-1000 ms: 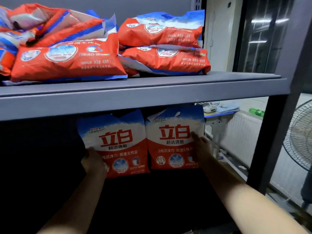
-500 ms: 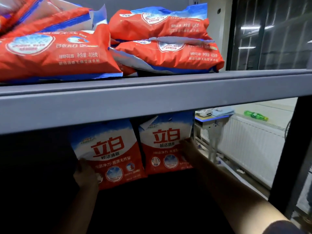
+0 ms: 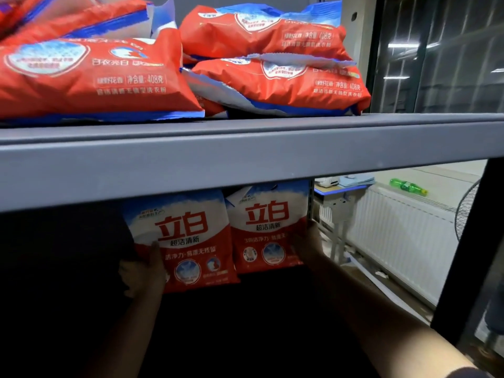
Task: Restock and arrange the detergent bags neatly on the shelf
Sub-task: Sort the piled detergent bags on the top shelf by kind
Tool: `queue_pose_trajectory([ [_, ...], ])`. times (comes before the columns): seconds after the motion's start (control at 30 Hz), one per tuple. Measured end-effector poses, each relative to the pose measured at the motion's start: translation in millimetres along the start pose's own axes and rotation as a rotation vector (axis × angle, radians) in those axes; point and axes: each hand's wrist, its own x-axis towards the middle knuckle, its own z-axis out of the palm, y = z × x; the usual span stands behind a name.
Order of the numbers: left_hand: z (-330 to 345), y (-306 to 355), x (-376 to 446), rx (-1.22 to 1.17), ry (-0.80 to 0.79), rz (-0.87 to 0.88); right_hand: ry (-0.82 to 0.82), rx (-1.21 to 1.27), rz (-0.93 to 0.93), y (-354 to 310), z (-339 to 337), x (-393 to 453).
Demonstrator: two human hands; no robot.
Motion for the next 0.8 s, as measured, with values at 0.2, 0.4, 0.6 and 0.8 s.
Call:
queue_pose_trajectory([
  [0.2,-5,-17,-49,0.676,-0.007,0.719,0.151,-0.752,-0.151,9,3,-61],
  [0.4,14,-41,-66,0.862,-0.387,1.072,-0.161,-0.731,-0.073,19,0,-61],
  [0.6,8,-37,-67,0.905,-0.539,1.018,-0.284,-0.82,-0.036,13,-7,-60],
  [0.8,-13,-9,-108,0.745,-0.593,0.881,-0.347,-0.815,-0.067,-14,-21,-91],
])
